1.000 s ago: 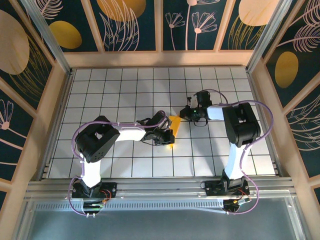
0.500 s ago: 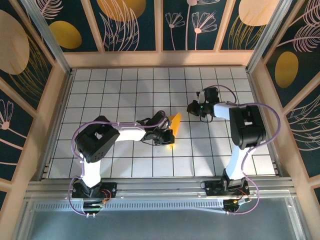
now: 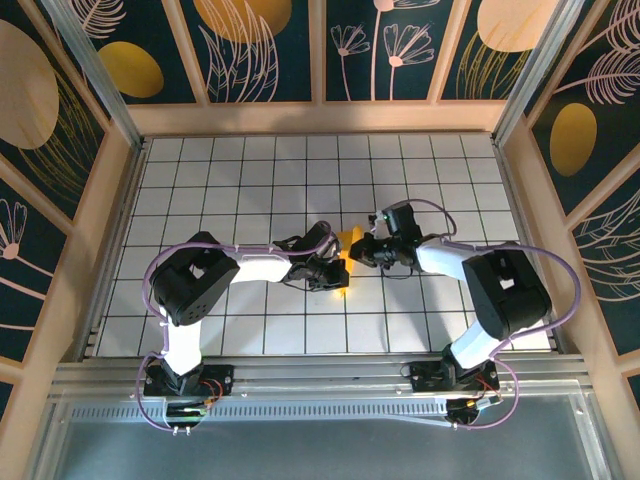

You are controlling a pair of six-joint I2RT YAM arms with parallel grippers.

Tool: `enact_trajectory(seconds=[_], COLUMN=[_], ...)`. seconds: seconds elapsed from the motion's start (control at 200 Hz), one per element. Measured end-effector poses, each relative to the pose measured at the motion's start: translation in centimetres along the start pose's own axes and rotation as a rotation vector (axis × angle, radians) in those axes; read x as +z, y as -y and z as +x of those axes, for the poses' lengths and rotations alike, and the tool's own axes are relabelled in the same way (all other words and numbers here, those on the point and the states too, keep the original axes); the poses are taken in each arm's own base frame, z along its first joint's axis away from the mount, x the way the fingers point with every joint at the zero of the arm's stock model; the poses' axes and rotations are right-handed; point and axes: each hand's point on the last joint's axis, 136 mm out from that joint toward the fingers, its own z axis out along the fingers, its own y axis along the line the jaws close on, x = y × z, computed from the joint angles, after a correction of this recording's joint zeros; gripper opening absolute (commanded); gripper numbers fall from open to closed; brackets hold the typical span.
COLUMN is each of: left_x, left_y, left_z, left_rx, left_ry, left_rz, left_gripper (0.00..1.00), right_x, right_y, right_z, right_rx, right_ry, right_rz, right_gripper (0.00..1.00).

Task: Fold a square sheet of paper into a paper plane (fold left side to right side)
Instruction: Fold the wing for the fifth time at the center of the table.

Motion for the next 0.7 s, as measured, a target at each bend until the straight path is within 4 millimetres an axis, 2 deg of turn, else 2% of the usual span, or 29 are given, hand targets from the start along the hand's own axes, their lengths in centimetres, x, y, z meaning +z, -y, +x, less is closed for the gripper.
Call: enact_trajectory(seconds=[0.335,0.701], left_x=[0.0,-0.2], left_y=[0.0,0.0], left_z=[0.0,-0.1], left_rx=[-0.001,-0.001], left_ry=[0.001,0.000], left_rz=[-0.003,-0.017], left_gripper=[0.00,0.00], right_x=[1.9,2.8], right_y=[1.5,2.5], right_z=[1.2,1.5], right_rx=[0.061,0.072], right_ry=[-0.050,-0.065], right_rz=[0.028,0.051], right_gripper=[0.00,0.00])
